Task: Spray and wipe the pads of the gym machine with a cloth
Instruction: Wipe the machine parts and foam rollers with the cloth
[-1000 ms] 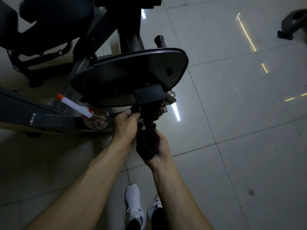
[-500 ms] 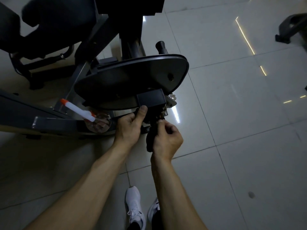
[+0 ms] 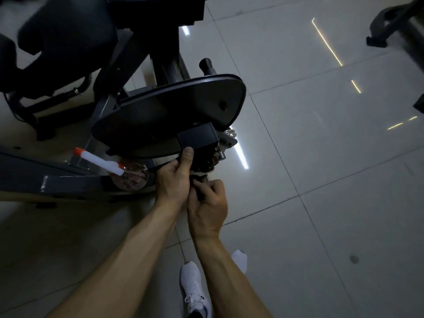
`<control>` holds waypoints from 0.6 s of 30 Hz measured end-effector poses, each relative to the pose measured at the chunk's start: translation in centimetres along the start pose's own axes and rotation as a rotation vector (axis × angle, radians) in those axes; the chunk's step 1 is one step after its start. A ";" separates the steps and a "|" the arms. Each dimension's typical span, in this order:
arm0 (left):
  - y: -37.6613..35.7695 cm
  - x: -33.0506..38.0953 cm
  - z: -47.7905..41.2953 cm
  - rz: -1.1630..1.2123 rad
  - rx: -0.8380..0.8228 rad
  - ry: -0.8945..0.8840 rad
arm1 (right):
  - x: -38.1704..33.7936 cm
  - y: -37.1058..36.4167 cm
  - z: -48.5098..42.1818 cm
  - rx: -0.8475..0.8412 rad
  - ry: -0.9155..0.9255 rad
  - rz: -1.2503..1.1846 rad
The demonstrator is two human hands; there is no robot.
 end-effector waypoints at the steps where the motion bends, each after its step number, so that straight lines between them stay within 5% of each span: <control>1: 0.1 0.1 -0.1 0.004 -0.011 -0.011 | 0.2 0.3 0.0 0.043 -0.043 -0.071; 4: 0.4 0.3 -0.4 -0.006 -0.028 -0.029 | -0.1 1.1 -1.1 0.097 -0.166 -0.235; 11: 0.6 0.5 -0.3 -0.029 -0.058 -0.022 | 1.0 -1.8 -1.0 0.031 -0.828 -0.636; 18: 0.4 0.4 -0.2 -0.029 -0.029 -0.025 | 1.2 -2.8 -1.0 -0.222 -1.147 -1.038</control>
Point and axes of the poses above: each hand's wrist, its own z-axis away from the middle knuckle, its own y-axis out of the back of the hand, x = y × z, the point moved 4 cm from there along -z, towards the middle knuckle, and after that the axes turned 9 degrees about z, right-handed, at the moved point
